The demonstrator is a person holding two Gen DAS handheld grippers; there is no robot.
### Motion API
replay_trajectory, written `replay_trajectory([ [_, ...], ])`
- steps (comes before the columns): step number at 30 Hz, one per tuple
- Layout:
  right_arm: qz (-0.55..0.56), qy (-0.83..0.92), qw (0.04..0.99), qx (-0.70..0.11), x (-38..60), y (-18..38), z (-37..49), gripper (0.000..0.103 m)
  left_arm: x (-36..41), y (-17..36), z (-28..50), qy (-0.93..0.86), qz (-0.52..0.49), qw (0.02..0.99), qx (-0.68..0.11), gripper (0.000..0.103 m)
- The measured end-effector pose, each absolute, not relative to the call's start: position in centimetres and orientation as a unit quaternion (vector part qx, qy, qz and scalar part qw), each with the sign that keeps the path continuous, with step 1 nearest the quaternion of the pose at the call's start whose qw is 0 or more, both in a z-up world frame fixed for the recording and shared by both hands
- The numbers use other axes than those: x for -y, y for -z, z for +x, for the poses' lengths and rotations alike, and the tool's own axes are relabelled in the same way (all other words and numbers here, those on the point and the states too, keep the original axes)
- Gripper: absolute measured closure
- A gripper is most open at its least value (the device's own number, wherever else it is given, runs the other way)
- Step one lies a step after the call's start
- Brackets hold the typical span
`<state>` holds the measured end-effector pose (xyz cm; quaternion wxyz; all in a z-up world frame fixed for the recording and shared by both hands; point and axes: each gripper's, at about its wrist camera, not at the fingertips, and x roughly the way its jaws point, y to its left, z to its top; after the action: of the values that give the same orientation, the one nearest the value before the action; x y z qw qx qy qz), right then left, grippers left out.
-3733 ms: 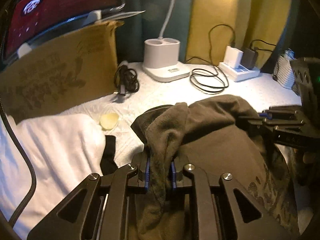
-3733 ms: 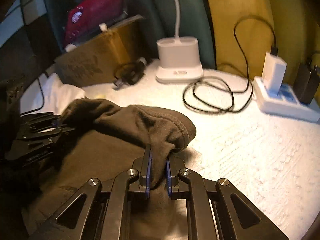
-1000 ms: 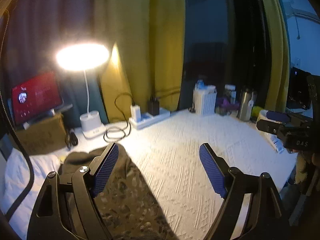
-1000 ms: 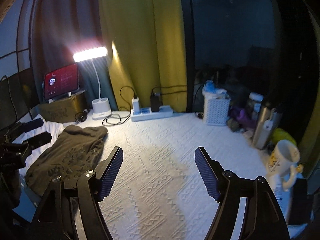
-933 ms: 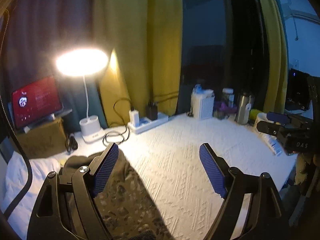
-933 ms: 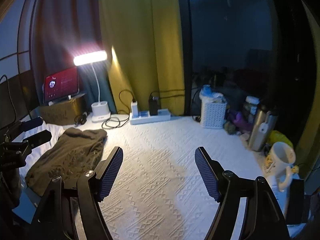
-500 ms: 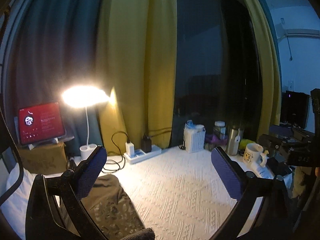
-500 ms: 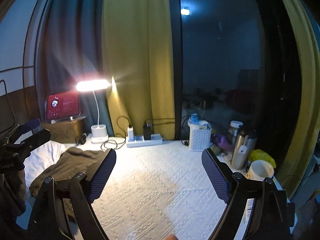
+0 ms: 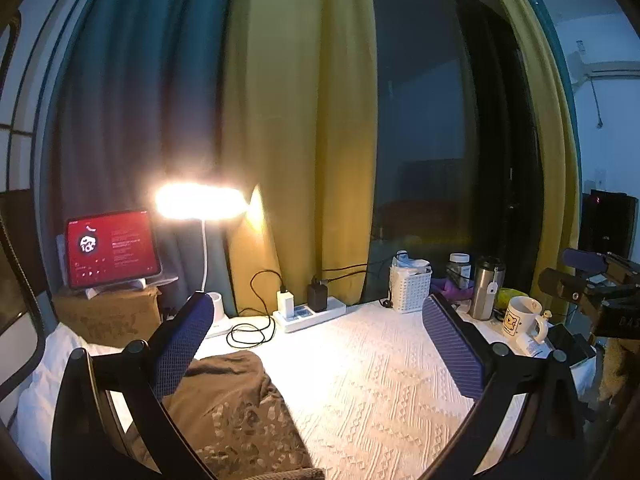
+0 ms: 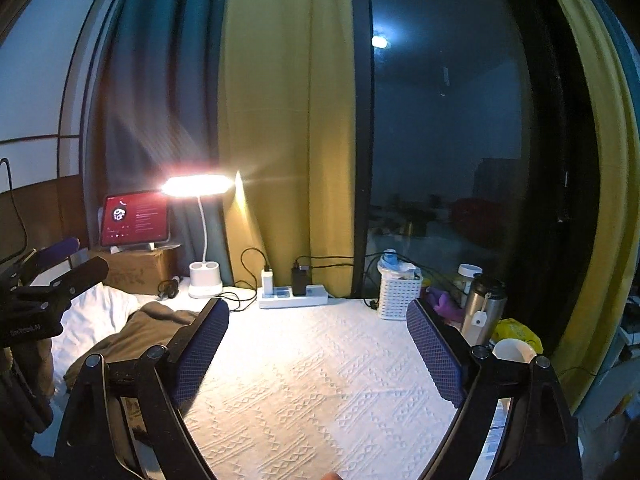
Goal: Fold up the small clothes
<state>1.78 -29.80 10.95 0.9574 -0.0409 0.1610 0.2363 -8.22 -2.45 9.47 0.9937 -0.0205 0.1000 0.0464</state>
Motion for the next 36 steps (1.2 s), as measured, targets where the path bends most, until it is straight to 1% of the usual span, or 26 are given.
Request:
replay_trajectory([
  [13,-0.049,-0.252,0.949,-0.183,27.8,-9.7,2.9,0.012,0.6,-8.7,-9.2,-0.078,-0.035,0.990,-0.111,0.000],
  [36,-0.057,-0.252,0.947,-0.191,27.3,-9.2,2.9,0.011,-0.3,-8.5,-9.6,-0.087,-0.053,0.989,-0.111,0.000],
])
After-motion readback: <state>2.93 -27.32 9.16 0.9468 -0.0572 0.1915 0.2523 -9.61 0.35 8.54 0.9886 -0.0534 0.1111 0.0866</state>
